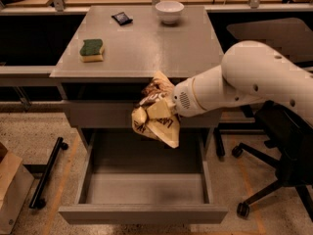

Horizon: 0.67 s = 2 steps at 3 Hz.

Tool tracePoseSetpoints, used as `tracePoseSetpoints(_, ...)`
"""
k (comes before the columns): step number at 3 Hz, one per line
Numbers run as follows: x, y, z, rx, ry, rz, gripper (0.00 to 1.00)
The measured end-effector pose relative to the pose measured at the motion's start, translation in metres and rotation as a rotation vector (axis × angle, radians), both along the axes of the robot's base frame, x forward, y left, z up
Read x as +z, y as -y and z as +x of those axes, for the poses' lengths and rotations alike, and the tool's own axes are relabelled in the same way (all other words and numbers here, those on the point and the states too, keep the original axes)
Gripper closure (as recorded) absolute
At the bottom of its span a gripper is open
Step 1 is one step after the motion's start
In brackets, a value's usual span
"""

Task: Place brown chip bag into middle drawer

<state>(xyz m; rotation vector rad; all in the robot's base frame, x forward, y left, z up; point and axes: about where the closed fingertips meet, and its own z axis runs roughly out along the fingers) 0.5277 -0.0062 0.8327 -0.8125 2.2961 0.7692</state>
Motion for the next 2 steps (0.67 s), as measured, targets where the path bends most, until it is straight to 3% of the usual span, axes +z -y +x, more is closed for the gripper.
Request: tracePoseSetpoints(2, -0.107, 0.016, -0.002, -0.058, -0.159, 0.058, 1.0)
